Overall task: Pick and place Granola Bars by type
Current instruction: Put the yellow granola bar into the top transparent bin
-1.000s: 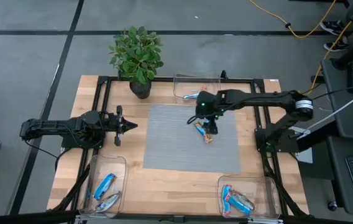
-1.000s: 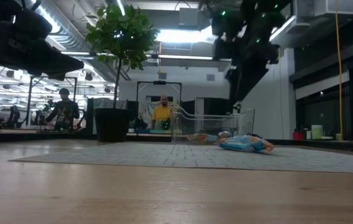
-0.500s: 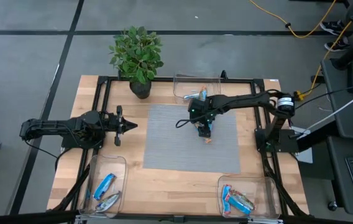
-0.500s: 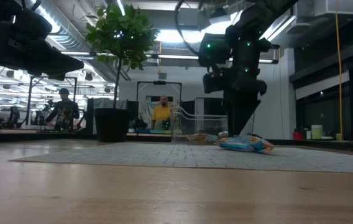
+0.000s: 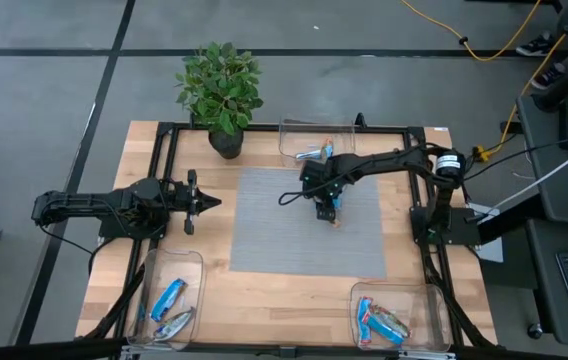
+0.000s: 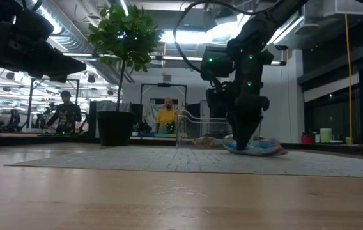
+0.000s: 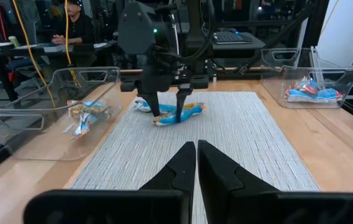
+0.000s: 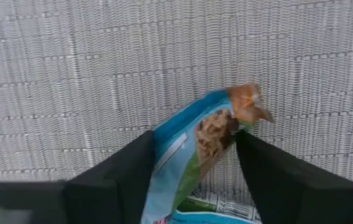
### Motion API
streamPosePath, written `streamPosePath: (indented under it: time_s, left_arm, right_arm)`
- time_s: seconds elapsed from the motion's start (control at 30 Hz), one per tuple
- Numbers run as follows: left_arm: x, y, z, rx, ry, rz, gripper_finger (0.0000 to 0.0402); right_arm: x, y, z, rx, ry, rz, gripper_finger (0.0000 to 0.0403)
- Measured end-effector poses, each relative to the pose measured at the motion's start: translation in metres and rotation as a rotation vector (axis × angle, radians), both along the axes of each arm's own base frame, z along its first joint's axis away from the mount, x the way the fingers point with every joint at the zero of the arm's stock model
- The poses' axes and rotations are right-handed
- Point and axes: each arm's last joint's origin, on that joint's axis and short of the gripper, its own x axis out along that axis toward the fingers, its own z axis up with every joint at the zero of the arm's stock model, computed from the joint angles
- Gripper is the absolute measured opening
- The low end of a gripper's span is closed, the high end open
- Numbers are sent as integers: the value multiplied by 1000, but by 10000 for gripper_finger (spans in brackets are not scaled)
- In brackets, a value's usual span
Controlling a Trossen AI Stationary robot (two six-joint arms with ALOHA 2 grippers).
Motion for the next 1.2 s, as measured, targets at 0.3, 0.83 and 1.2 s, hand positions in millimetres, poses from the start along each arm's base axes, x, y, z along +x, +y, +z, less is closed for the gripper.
streamPosePath:
  time_s: [0.3, 0.83, 1.2]
  left_arm:
    - [0, 0, 0, 0, 0, 0, 6]
    - [0, 0, 0, 0, 0, 0, 7]
    - [0, 0, 0, 0, 0, 0, 13]
  right_arm:
    - [-2, -8, 0, 2, 0, -25, 83]
    - [4, -10, 30, 19, 57, 0, 47]
    - [21, -15, 88, 1, 9, 24, 47]
